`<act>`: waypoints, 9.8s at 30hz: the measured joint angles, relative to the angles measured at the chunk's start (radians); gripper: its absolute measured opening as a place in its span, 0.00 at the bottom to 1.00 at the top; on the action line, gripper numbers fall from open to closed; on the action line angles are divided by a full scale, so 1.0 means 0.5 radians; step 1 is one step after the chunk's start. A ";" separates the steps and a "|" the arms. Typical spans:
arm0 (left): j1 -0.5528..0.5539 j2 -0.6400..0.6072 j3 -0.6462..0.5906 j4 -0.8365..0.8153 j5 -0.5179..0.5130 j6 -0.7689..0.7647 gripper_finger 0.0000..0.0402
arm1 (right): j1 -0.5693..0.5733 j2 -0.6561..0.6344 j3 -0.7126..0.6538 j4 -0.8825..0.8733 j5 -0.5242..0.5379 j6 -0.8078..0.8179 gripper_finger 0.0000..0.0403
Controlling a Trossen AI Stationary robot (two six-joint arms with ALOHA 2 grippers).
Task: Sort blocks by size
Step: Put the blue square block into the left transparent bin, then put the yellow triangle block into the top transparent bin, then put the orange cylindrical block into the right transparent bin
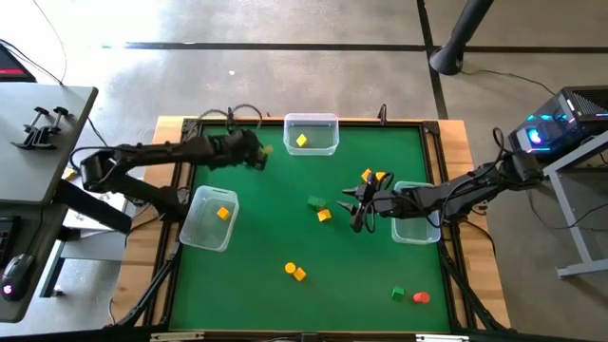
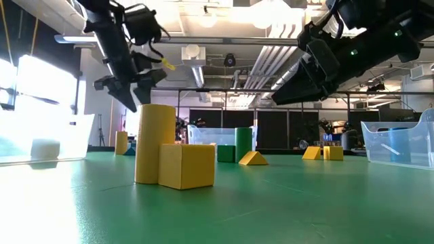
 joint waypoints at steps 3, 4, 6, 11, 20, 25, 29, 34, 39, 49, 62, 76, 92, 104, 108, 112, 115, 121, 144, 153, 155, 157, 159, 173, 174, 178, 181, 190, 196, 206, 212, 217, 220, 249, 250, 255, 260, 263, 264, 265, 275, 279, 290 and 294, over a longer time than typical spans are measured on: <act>0.195 0.044 0.050 -0.027 0.181 0.148 0.50 | -0.011 0.000 0.000 0.075 -0.001 -0.036 0.44; 0.251 0.069 0.072 -0.057 0.196 0.201 0.50 | -0.012 0.000 0.000 0.098 -0.004 -0.036 0.44; 0.353 0.132 0.123 -0.152 0.196 0.301 0.50 | -0.013 0.000 0.000 0.140 -0.029 -0.039 0.44; 0.546 0.331 0.285 -0.244 0.260 0.519 0.50 | -0.013 0.000 0.000 0.217 -0.074 -0.100 0.44; 0.717 0.793 0.515 -0.441 0.359 0.764 0.50 | -0.013 0.000 0.000 0.239 -0.093 -0.136 0.44; 0.759 0.971 0.543 -0.414 0.357 0.817 0.50 | -0.013 -0.001 0.000 0.235 -0.094 -0.158 0.44; 0.777 1.043 0.544 -0.360 0.343 0.868 0.50 | -0.013 -0.001 0.000 0.220 -0.101 -0.158 0.44; 0.777 1.068 0.546 -0.323 0.337 0.919 0.50 | -0.013 -0.001 0.000 0.220 -0.101 -0.158 0.44; 0.777 1.067 0.545 -0.244 0.335 0.923 0.44 | -0.012 -0.001 0.000 0.219 -0.101 -0.126 0.44; 0.734 1.037 0.542 -0.052 0.259 0.969 0.24 | -0.013 -0.001 0.000 0.214 -0.121 -0.140 0.44; -0.033 0.399 0.544 0.414 -0.141 1.056 0.24 | -0.013 -0.001 0.000 0.199 -0.121 -0.096 0.44; -1.291 0.287 0.545 0.960 -0.904 1.144 0.24 | -0.007 -0.001 0.000 0.186 -0.137 -0.071 0.44; -1.846 0.119 0.544 -1.633 -0.369 -1.827 0.26 | -0.013 -0.002 0.001 0.222 -0.140 -0.112 0.44; -1.766 0.145 0.309 -1.592 0.486 -2.027 0.26 | 0.015 -0.002 0.001 0.234 -0.144 -0.134 0.44; -1.691 0.146 0.046 -1.341 0.701 -1.948 0.27 | 0.042 -0.002 0.001 0.232 -0.144 -0.135 0.44; -1.635 0.145 -0.161 -1.068 0.812 -1.890 0.27 | 0.052 -0.002 0.001 0.231 -0.144 -0.140 0.44; -1.598 0.145 -0.253 -0.937 0.831 -1.815 0.27 | 0.049 -0.002 0.001 0.230 -0.143 -0.142 0.44; -1.522 0.145 -0.321 -0.864 0.803 -1.725 0.28 | -0.001 -0.002 0.001 0.238 -0.143 -0.176 0.44; -1.469 -0.431 -0.322 -0.693 0.138 -0.986 0.57 | -0.061 -0.010 0.001 0.222 -0.211 -0.194 0.44; -1.540 -0.612 -0.321 0.214 -0.507 -0.107 0.57 | -0.302 -0.276 0.299 -0.903 -0.173 -0.218 0.44; -1.544 -0.595 -0.321 0.444 -0.614 0.113 0.57 | -0.402 -0.277 0.414 -1.246 -0.173 -0.213 0.44; -1.541 -0.562 -0.320 0.646 -0.680 0.306 0.57 | -0.513 -0.264 0.495 -1.525 -0.187 -0.213 0.45; -1.540 -0.519 -0.320 0.811 -0.734 0.457 0.57 | -0.632 -0.245 0.540 -1.685 -0.258 -0.225 0.46; -1.484 0.023 -0.319 1.400 -0.802 0.626 0.57 | -1.292 0.166 0.526 -1.768 -0.657 -0.340 0.62; -1.478 0.063 -0.319 1.449 -0.810 0.629 0.57 | -1.311 0.208 0.526 -1.753 -0.700 -0.354 0.62; -1.452 0.215 -0.319 1.671 -0.810 0.662 0.57 | -1.354 0.353 0.526 -1.732 -0.840 -0.371 0.62; -1.434 0.297 -0.319 1.773 -0.810 0.661 0.57 | -1.359 0.431 0.529 -1.706 -0.854 -0.397 0.62; -1.403 0.416 -0.320 1.895 -0.811 0.660 0.57 | -1.358 0.490 0.531 -1.611 -0.899 -0.427 0.44; -1.382 0.420 -0.320 1.903 -0.812 0.660 0.57 | -1.359 0.469 0.530 -1.549 -0.868 -0.412 0.28; -1.383 0.420 -0.320 1.897 -0.811 0.660 0.57 | -1.278 0.359 0.811 -1.601 -0.858 -0.440 0.10; -1.383 0.420 -0.320 1.893 -0.811 0.660 0.57 | -1.198 0.359 1.121 -1.633 -0.864 -0.552 0.04; -1.383 0.420 -0.320 1.891 -0.811 0.660 0.57 | -1.220 0.418 1.336 -1.577 -0.871 -0.624 0.00; -1.384 0.420 -0.320 1.889 -0.811 0.659 0.57 | -1.263 0.538 1.444 -1.514 -0.875 -0.662 0.00; -1.395 0.420 -0.320 1.891 -0.811 0.587 0.57 | -1.454 1.374 2.203 -1.803 -0.984 -0.852 0.26; -1.400 0.420 -0.320 1.891 -0.811 0.585 0.57 | -1.453 1.345 2.203 -1.845 -0.985 -0.860 0.29; -1.437 0.420 -0.320 1.891 -0.812 0.566 0.57 | -1.383 1.160 2.203 -2.079 -0.997 -0.891 0.34; -1.472 0.420 -0.320 1.891 -0.856 0.553 0.57 | -1.184 0.858 1.962 -2.102 -0.999 -0.941 0.34; -1.490 0.420 -0.321 1.891 -0.886 0.552 0.57 | -1.017 0.573 1.656 -2.020 -0.959 -0.909 0.34; -1.495 0.420 -0.321 1.892 -0.891 0.552 0.57 | -0.949 0.461 1.542 -1.992 -0.930 -0.876 0.34; -1.498 0.420 -0.321 1.894 -0.898 0.552 0.57 | -0.876 0.346 1.439 -1.977 -0.891 -0.844 0.34; -1.483 0.420 -0.321 1.900 -0.942 0.589 0.57 | 0.153 -0.612 0.943 -2.274 -0.506 -0.103 0.34; -1.454 0.420 -0.321 1.901 -0.943 0.608 0.57 | 0.588 -0.666 1.006 -2.474 -0.487 0.397 0.34; -1.434 0.420 -0.321 1.902 -0.942 0.642 0.57 | 1.344 -0.462 1.190 -2.647 -0.591 1.141 0.34; -1.434 0.420 -0.321 1.901 -0.941 0.651 0.57 | 1.441 -0.374 1.189 -2.666 -0.750 1.406 0.34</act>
